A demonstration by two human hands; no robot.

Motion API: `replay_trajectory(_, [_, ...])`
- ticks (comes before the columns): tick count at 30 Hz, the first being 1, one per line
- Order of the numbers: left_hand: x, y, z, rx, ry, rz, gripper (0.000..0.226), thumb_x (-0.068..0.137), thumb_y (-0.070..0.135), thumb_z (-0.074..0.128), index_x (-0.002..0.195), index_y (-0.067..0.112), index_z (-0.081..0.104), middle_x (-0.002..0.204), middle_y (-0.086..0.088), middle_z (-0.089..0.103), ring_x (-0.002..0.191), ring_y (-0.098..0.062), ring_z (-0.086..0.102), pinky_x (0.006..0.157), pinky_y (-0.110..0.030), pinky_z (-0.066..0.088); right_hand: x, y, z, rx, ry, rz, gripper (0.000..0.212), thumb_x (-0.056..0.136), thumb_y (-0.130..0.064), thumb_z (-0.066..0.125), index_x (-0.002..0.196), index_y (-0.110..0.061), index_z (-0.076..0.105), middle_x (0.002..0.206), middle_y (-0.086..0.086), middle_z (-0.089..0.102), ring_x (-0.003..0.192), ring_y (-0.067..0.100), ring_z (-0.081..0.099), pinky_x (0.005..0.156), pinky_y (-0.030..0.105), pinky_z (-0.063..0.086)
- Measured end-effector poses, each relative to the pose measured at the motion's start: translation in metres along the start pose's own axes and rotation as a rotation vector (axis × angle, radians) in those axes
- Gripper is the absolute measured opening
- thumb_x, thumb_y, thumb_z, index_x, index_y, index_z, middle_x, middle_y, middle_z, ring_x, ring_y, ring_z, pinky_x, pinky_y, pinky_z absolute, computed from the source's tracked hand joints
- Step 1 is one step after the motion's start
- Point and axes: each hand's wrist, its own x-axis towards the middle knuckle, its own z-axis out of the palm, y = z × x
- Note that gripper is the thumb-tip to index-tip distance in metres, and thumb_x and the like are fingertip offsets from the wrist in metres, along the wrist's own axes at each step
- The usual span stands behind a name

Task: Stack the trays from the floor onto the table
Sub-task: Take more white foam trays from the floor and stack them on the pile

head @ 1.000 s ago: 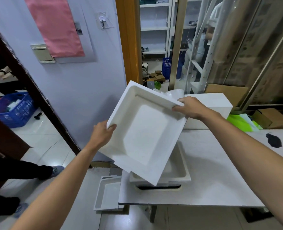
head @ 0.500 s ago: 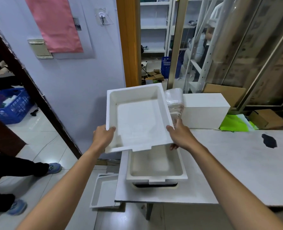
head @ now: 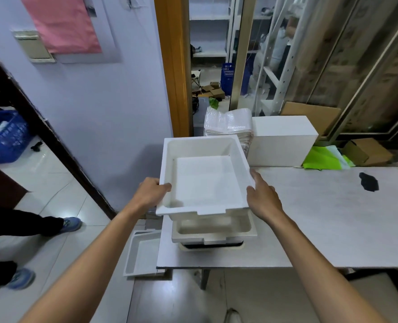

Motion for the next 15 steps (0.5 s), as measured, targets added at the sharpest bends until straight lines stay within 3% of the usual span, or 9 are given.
replay_trajectory(4, [-0.007,-0.015,0.013,-0.074,-0.101,-0.043,0.012,0.094,0.014,0.058,0.09,0.017,0.069,0.09,0.004,0.069,0.073,-0.013,0.062,0.061,-0.025,0.046,-0.007,0.016,0.015,0.007,-0.035,0.053,0.059,0.104,-0.02,0.032,0.16,-0.035,0.018,0.139,0.006,0.057,0.1,0.024,0.047,0.082,0.036,0.044])
replay_trajectory(7, [-0.013,-0.024,0.02,-0.143,-0.186,-0.078,0.016,0.091,0.012,0.057,0.101,0.021,0.066,0.098,0.003,0.072,0.082,-0.018,0.066,0.067,-0.029,0.05,-0.005,0.026,0.021,0.035,-0.035,0.088,0.057,0.105,-0.022,0.032,0.159,-0.035,0.02,0.141,0.004,0.055,0.098,0.023,0.051,0.085,0.038,0.048])
replay_trajectory(10, [-0.018,-0.027,0.033,-0.188,-0.165,-0.072,0.026,0.091,0.007,0.055,0.115,0.018,0.056,0.109,0.005,0.066,0.086,-0.013,0.063,0.065,-0.027,0.048,-0.001,0.033,0.027,0.056,-0.043,0.112,0.056,0.104,-0.021,0.033,0.158,-0.035,0.022,0.143,0.003,0.054,0.101,0.023,0.052,0.087,0.038,0.048])
replay_trajectory(12, [-0.02,-0.03,0.041,-0.215,-0.138,-0.052,0.042,0.093,0.004,0.053,0.128,0.026,0.046,0.115,0.006,0.061,0.092,-0.008,0.06,0.066,-0.023,0.047,0.001,0.034,0.03,0.064,-0.048,0.128,0.057,0.104,-0.02,0.033,0.158,-0.034,0.023,0.142,0.003,0.055,0.098,0.022,0.05,0.084,0.036,0.047])
replay_trajectory(15, [-0.017,-0.04,0.048,-0.233,-0.136,-0.058,0.061,0.094,0.007,0.053,0.15,0.024,0.037,0.135,0.003,0.057,0.112,-0.018,0.06,0.079,-0.027,0.049,0.002,0.036,0.035,0.098,-0.055,0.151,0.058,0.102,-0.017,0.034,0.156,-0.035,0.024,0.137,0.004,0.057,0.097,0.023,0.053,0.088,0.038,0.052])
